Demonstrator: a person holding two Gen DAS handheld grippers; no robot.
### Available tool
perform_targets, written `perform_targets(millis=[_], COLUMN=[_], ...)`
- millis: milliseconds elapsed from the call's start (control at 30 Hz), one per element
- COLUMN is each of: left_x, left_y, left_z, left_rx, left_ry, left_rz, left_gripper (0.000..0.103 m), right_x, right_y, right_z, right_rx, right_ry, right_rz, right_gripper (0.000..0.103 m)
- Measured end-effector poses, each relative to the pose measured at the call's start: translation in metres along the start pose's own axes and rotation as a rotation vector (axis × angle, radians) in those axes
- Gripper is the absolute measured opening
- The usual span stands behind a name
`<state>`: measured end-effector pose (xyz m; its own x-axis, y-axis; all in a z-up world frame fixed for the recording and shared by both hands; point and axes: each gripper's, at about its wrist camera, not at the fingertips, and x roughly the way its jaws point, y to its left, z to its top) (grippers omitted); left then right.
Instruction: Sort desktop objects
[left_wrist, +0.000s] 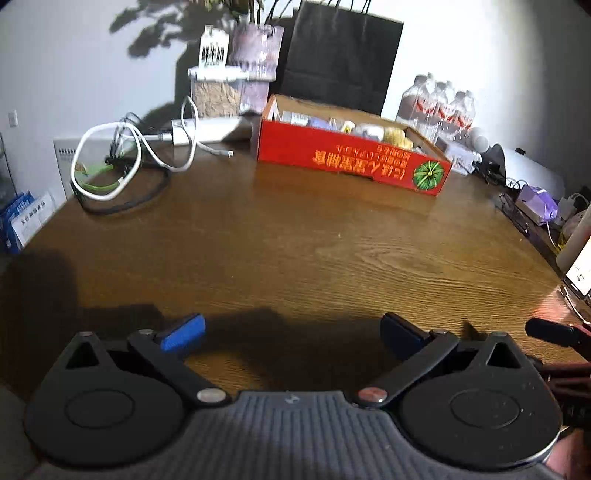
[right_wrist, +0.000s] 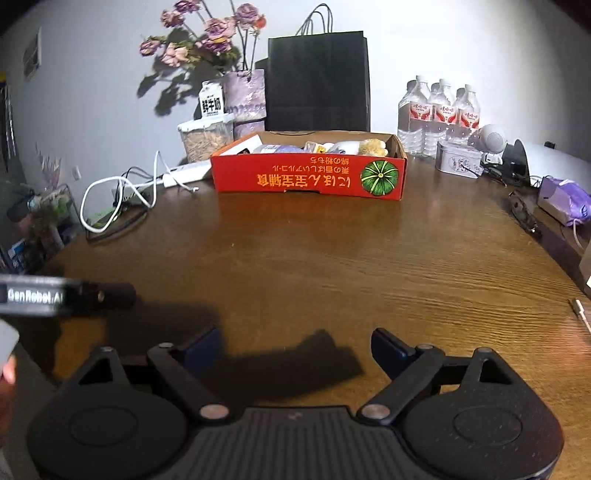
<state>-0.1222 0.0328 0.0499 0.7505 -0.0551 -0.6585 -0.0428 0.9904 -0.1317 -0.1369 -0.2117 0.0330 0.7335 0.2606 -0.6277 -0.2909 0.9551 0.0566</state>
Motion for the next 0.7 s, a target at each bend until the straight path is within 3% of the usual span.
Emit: perform_targets(millis=[67,233,500,700], left_x=[0.003,0.030,0.078,0.102], left_y=[-0.005,-0.004,-0.004,-0.015], left_z=[-0.003,-0.003,0.015,0.027], left_rx=[0.053,0.058,0.057,0.172], left_ry=[-0.037,0.033,0.064,0.064], left_rz=[0.017,0.017,0.032,0.031], left_gripper=[0.103,0.103,0.103,0.103], right_x=[0.005,0.033,0.080,0.102], right_y=[0.001,0.002,-0.005,-0.009], right_z=[0.001,0.002,0.017,0.030], right_rx=[0.005,-0.001,0.038,0.049], right_ry=[-0.004,0.013,0.052,0.046], right_rz=[-0.016,-0.075,-0.109,-0.137], right_gripper=[0.089,0.089,0.092,0.100])
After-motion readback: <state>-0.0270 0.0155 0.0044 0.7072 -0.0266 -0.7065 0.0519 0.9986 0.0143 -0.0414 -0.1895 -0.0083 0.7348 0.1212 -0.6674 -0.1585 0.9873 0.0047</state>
